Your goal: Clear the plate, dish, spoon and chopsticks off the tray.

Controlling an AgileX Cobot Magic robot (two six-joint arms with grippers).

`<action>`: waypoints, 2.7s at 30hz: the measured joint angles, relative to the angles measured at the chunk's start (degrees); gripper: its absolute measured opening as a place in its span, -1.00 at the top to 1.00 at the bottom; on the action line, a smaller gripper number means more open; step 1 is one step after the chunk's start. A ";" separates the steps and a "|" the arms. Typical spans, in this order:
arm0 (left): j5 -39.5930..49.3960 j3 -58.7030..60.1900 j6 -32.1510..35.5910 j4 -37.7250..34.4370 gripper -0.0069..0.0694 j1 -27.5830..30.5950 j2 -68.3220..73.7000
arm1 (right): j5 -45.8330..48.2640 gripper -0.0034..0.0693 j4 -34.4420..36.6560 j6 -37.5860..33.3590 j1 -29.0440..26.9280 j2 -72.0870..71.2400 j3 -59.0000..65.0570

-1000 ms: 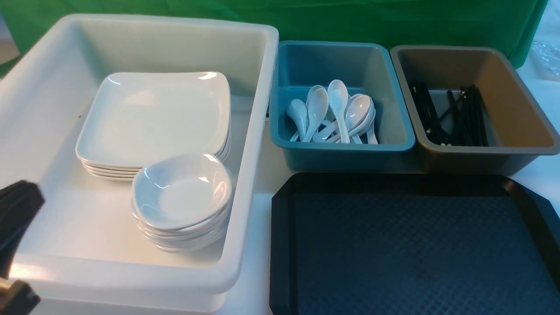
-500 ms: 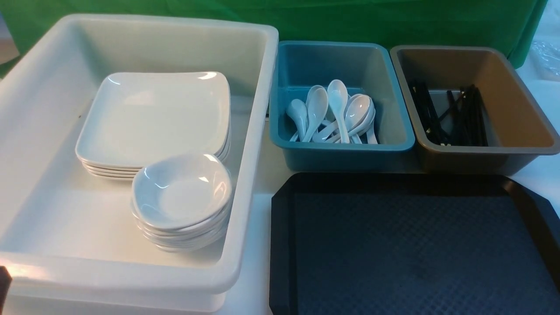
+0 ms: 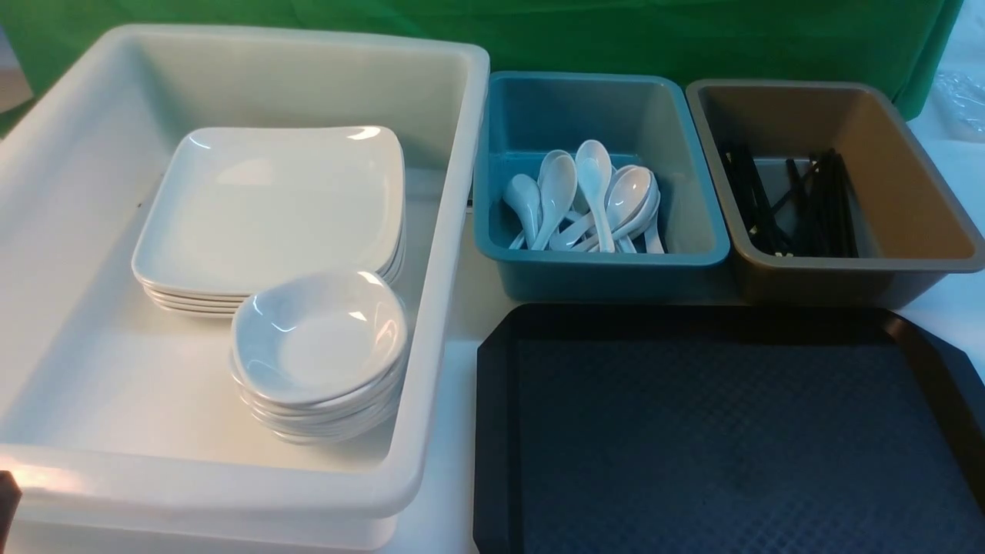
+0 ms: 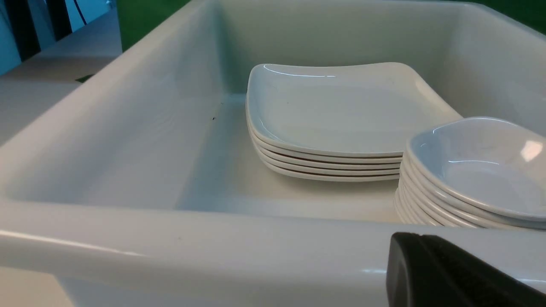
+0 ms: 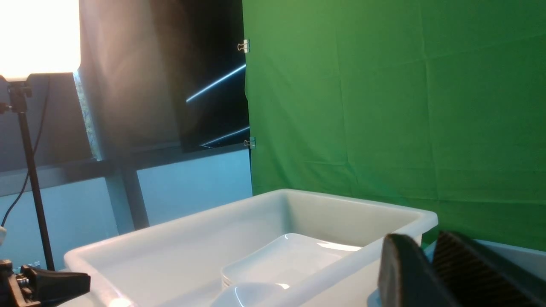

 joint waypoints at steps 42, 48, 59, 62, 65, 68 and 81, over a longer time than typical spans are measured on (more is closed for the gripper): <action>-0.01 0.00 2.66 0.14 0.81 0.00 -0.05 | 3.20 0.26 18.03 -24.51 -5.82 -1.78 0.05; -0.01 0.00 2.66 0.14 0.81 0.05 -0.05 | 17.52 0.26 18.03 -30.04 -23.41 -2.20 1.18; 0.01 0.00 2.66 0.14 0.81 0.05 -0.05 | 29.16 0.25 17.46 -32.34 -39.47 -8.55 12.74; -0.43 0.00 2.66 0.14 0.81 0.05 -0.05 | 29.69 0.25 17.40 -31.88 -39.53 -8.61 12.80; -0.45 0.00 2.66 0.14 0.81 0.05 -0.05 | 29.63 0.25 17.40 -31.68 -39.58 -8.61 12.80; -0.45 0.00 2.66 0.14 0.81 0.05 -0.05 | 29.63 0.25 17.40 -31.63 -39.58 -8.61 12.80; -0.40 0.00 2.79 0.14 0.81 0.05 -0.05 | 29.63 0.25 17.40 -31.57 -39.58 -8.64 12.80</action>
